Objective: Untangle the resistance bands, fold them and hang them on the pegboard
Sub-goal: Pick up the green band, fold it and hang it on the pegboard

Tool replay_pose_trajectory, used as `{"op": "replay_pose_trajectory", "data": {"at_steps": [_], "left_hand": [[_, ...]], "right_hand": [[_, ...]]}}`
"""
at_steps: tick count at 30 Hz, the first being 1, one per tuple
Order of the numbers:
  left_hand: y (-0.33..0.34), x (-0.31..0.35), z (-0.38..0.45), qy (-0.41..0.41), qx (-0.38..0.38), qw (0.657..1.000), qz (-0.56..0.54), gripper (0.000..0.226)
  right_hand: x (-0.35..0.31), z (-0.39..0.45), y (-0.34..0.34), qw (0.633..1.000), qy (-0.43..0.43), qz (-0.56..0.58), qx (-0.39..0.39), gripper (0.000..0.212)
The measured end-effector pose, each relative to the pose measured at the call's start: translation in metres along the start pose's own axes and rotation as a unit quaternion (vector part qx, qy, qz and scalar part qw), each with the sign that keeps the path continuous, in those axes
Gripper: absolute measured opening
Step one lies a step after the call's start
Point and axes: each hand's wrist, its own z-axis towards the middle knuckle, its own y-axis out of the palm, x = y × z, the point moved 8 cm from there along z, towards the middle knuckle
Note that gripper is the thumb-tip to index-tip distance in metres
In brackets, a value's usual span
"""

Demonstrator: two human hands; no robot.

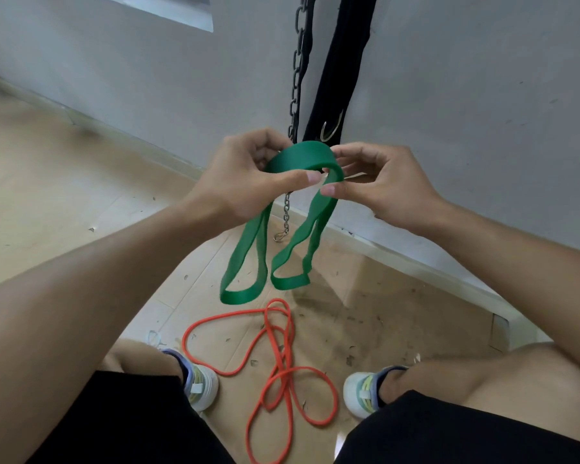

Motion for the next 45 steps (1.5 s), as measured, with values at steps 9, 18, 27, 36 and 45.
{"op": "replay_pose_trajectory", "data": {"at_steps": [9,18,27,36,45], "left_hand": [[-0.006,0.005,0.004,0.031,-0.001,0.998,0.047,0.026],[-0.003,0.004,0.001,0.044,-0.033,0.993,0.103,0.047],[-0.003,0.009,0.002,0.065,-0.023,0.992,0.107,0.05],[0.008,0.024,-0.003,0.104,-0.055,0.986,0.118,0.051],[0.01,0.022,-0.003,0.102,-0.063,0.974,0.195,0.046]], "right_hand": [[-0.019,-0.001,0.007,0.998,-0.027,0.052,0.031,0.045],[-0.028,-0.004,0.012,0.998,-0.045,0.029,0.034,0.046],[-0.006,-0.001,0.02,0.997,0.006,-0.011,-0.072,0.053],[0.044,-0.005,0.083,0.978,0.068,-0.055,-0.187,0.067],[0.058,-0.002,0.122,0.981,0.099,0.052,-0.159,0.077]]}}
